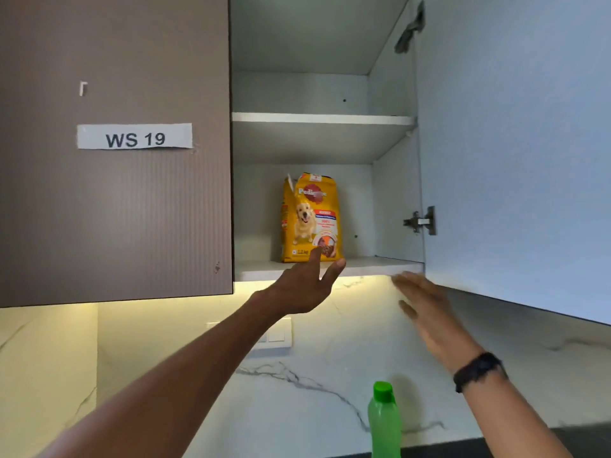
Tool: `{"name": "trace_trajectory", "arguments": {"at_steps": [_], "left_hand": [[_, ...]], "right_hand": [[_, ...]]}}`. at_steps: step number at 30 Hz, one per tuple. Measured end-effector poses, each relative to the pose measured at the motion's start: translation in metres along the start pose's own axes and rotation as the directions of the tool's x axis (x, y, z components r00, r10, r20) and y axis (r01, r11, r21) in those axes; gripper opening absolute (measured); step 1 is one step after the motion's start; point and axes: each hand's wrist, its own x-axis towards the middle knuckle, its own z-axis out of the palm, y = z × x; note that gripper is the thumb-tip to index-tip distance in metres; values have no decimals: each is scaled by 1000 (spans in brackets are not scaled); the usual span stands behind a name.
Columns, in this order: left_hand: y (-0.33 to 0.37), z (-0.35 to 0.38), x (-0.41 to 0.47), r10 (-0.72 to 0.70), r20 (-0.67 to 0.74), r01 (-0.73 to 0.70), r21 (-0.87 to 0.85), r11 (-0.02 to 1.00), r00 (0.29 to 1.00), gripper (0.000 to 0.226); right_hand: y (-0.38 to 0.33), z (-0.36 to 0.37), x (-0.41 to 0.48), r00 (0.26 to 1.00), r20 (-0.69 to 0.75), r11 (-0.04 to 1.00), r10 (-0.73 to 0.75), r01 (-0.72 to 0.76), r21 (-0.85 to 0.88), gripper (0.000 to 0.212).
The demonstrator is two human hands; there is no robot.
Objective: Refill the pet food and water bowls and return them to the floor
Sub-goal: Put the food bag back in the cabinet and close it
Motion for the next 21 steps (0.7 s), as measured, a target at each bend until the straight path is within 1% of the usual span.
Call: {"name": "trace_trajectory", "arguments": {"at_steps": [1,2,3,5,6,8,12,14,16,17,19,21], "left_hand": [[10,-1,-11,15,6,-15,-20,1000,1000,76],[18,-2,-20,33,18,-32,-33,999,999,79],[30,-3,-32,54,34,-52,-49,997,998,81],[45,-4,-50,88,40,-85,-58,995,995,87],[55,-6,-57,112,44,-108,-71,992,993,91],[75,-11,-73,158,53,-153,-99,983,986,96],[110,-28,-94,254,11,-251,-126,960,967,87],[122,-37,-100,295,-10,-294,-135,946,955,89],[136,-48,-109,328,-32,-329,-146,933,944,89],[142,-52,-113,344,-53,-348,-156,924,937,88],[152,-61,-120,373,-116,-389,-197,900,921,81],[160,-70,-127,393,-208,-440,-291,849,896,72]], "right_hand": [[-9,-16,-11,997,-58,994,55,-48,102,15],[-20,-30,-24,987,-116,975,111,-86,204,14],[-34,-50,-41,972,-181,952,151,-94,290,20],[-55,-79,-66,939,-294,917,180,-52,396,34],[-67,-93,-80,921,-357,913,155,4,408,35],[-89,-117,-104,884,-461,916,74,122,381,32],[-116,-139,-137,862,-506,913,33,180,367,51],[-115,-135,-148,854,-521,918,-2,207,337,47],[-109,-123,-157,823,-564,923,-60,261,283,39],[-107,-113,-164,801,-589,926,-106,296,236,38],[-99,-90,-173,752,-630,924,-193,354,141,42],[-84,-62,-181,719,-637,916,-278,397,49,40]]}}
